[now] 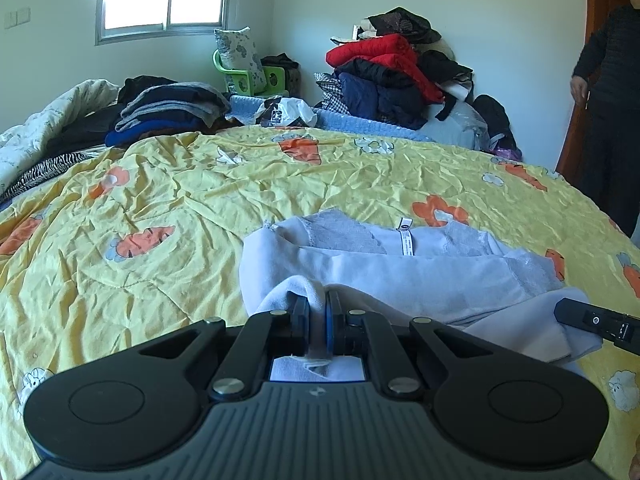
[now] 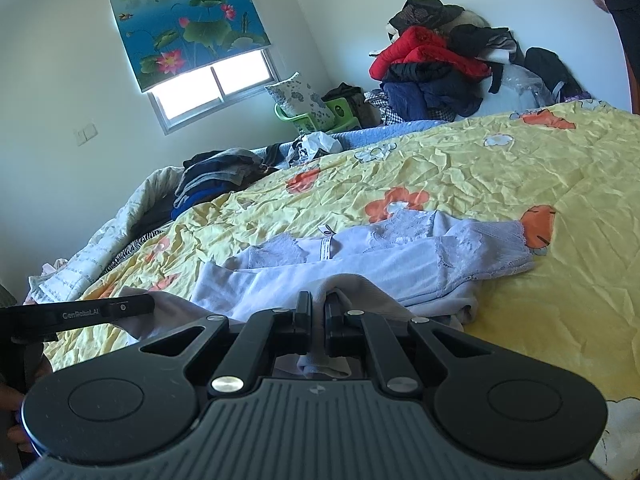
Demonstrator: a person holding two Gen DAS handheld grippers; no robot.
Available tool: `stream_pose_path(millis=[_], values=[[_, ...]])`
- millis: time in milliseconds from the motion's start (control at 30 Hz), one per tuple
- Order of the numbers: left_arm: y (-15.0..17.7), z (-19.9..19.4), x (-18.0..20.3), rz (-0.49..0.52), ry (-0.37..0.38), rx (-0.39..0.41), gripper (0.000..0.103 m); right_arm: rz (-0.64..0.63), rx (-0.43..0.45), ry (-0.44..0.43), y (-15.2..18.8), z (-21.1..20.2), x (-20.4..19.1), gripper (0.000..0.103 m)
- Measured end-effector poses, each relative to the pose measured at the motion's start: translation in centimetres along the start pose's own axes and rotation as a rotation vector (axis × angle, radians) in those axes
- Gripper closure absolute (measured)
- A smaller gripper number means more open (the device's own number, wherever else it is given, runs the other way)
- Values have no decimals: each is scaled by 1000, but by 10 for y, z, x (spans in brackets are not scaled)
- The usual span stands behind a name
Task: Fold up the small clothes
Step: 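Carry the held hem with both tools over the collar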
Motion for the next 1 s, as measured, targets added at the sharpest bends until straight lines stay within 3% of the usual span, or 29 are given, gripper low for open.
stream_pose_path(millis=[567, 1000], values=[[-12, 21, 2, -9, -20, -27, 96, 17, -1, 9, -8, 20, 11, 93], [-34, 21, 11, 3, -21, 5, 96, 17, 42, 22, -24, 21, 18, 93]])
Point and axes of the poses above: each gripper's, at about its wrist camera, not at the fingertips, and z roughly the way its jaws point, x to its right, y to its underside, the point moved 6 cm from there along z, roughly the way its jaws point, and after that the axes turned 13 degrees about -y, right-handed, at the moved point
